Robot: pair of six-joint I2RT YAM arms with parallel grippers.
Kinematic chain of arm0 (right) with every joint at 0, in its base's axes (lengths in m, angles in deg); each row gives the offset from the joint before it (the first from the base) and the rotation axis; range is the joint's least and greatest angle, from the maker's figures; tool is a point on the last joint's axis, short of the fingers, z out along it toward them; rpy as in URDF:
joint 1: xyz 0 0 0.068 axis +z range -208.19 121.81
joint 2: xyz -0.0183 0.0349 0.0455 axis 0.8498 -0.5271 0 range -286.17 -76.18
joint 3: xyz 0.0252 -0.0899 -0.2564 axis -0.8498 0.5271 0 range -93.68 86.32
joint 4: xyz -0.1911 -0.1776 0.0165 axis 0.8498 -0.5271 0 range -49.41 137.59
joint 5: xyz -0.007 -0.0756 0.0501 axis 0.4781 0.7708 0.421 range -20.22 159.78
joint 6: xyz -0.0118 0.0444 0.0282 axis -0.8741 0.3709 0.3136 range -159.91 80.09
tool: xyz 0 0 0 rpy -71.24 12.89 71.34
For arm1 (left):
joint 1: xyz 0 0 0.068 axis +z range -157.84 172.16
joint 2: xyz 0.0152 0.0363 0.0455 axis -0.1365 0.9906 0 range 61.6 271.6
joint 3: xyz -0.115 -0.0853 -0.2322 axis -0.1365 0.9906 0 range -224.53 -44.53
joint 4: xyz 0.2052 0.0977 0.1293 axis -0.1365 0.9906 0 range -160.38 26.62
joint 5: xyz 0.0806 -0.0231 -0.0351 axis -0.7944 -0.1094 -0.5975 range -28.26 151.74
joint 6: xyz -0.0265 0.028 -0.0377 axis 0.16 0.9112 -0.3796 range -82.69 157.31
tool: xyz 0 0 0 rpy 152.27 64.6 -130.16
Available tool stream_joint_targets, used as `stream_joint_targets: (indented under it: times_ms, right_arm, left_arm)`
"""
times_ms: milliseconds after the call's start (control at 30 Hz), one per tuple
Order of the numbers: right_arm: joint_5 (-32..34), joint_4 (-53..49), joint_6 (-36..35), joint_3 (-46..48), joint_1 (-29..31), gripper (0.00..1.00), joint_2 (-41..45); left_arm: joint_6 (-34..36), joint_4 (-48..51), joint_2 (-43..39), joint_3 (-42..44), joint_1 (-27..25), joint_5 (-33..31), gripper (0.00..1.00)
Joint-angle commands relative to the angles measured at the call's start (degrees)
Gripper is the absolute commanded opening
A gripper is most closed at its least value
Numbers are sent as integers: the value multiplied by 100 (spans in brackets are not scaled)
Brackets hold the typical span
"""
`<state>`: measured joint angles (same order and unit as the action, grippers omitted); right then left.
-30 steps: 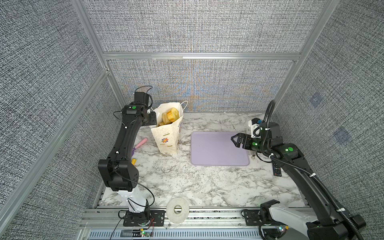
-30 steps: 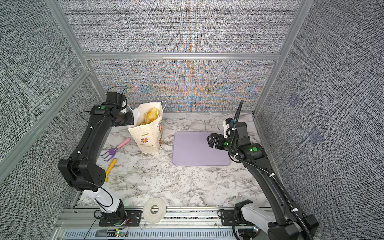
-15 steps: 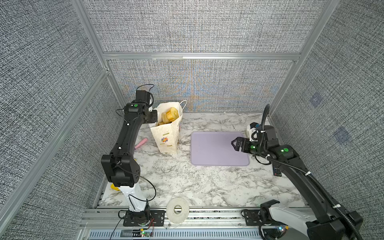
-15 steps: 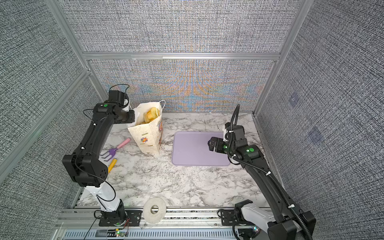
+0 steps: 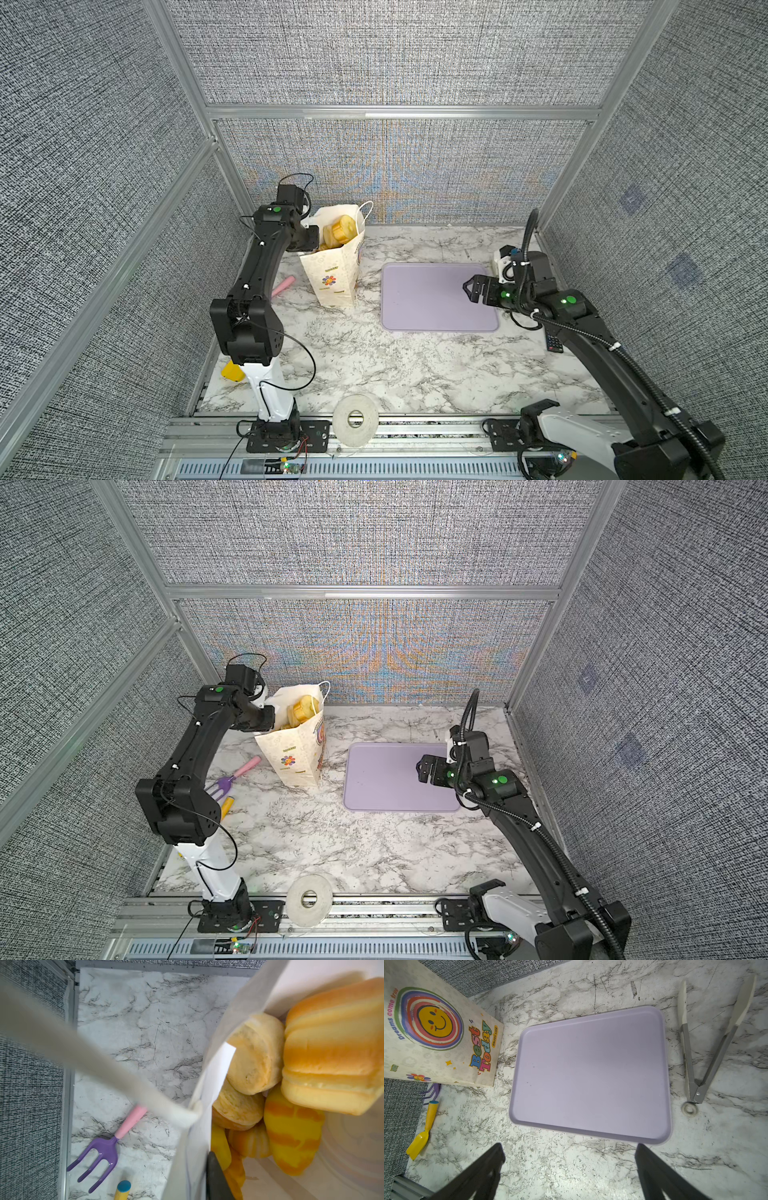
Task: Take the fake bread out of the paper bag
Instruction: 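Grasp the rim of the smiley-face paper bag with the left gripper, then tip the bag over with the left gripper while the right gripper approaches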
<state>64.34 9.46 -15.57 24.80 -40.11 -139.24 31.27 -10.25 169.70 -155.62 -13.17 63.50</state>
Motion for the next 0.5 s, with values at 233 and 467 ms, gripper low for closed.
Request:
stream_joint_targets:
  times_ms: [233, 467]
  right_arm:
    - [-9, 41, 36, 87, 3, 99, 27]
    - [-19, 108, 54, 122, 3, 99, 47]
  left_arm:
    - [45, 213, -178, -58, 2, 72, 0]
    - [54, -29, -201, -325, 1, -512, 0]
